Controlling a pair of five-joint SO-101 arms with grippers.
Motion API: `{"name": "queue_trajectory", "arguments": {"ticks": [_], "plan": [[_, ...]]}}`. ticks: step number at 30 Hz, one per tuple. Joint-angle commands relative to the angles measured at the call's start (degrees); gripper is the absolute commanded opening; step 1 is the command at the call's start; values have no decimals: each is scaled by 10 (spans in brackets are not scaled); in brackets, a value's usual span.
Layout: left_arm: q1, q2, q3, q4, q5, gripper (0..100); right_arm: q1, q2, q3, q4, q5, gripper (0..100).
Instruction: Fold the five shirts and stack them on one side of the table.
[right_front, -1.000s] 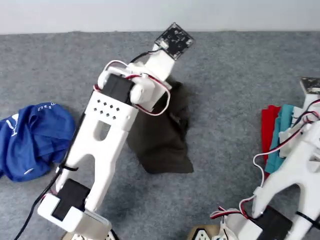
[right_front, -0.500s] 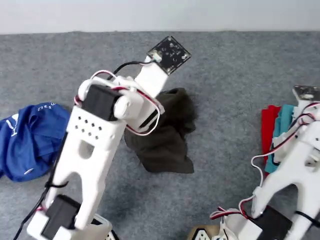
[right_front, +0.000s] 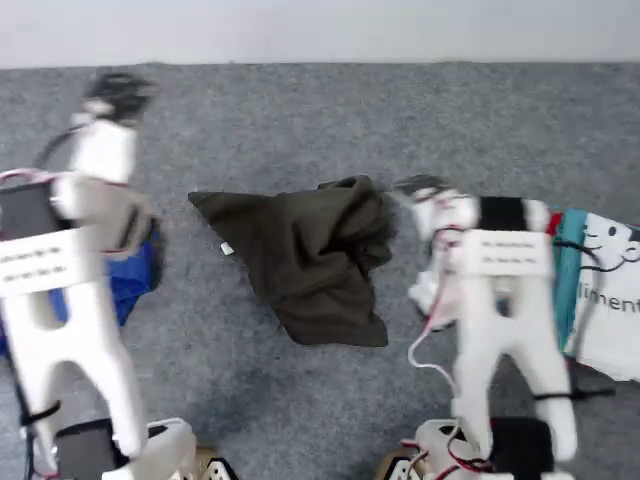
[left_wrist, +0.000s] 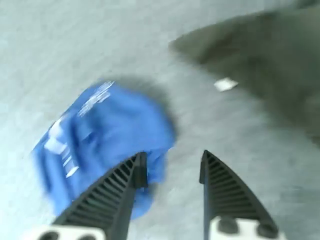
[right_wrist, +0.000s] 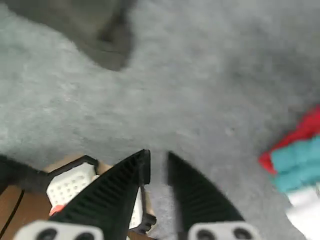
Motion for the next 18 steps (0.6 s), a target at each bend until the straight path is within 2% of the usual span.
{"name": "queue_trajectory", "arguments": {"ticks": [1, 4, 10, 18], "plan": [[-88, -20, -2, 11, -27, 181, -80, 37, -4, -14, -53, 221], [-128, -22, -2, 11, -40, 181, -135, 85, -4, -51, -66, 278], [-172, -23, -2, 11, -47, 181, -201, 173, -5, -133, -66, 278], [-183, -23, -2, 6, -55, 181, -211, 288, -5, -206, -66, 277]]}}
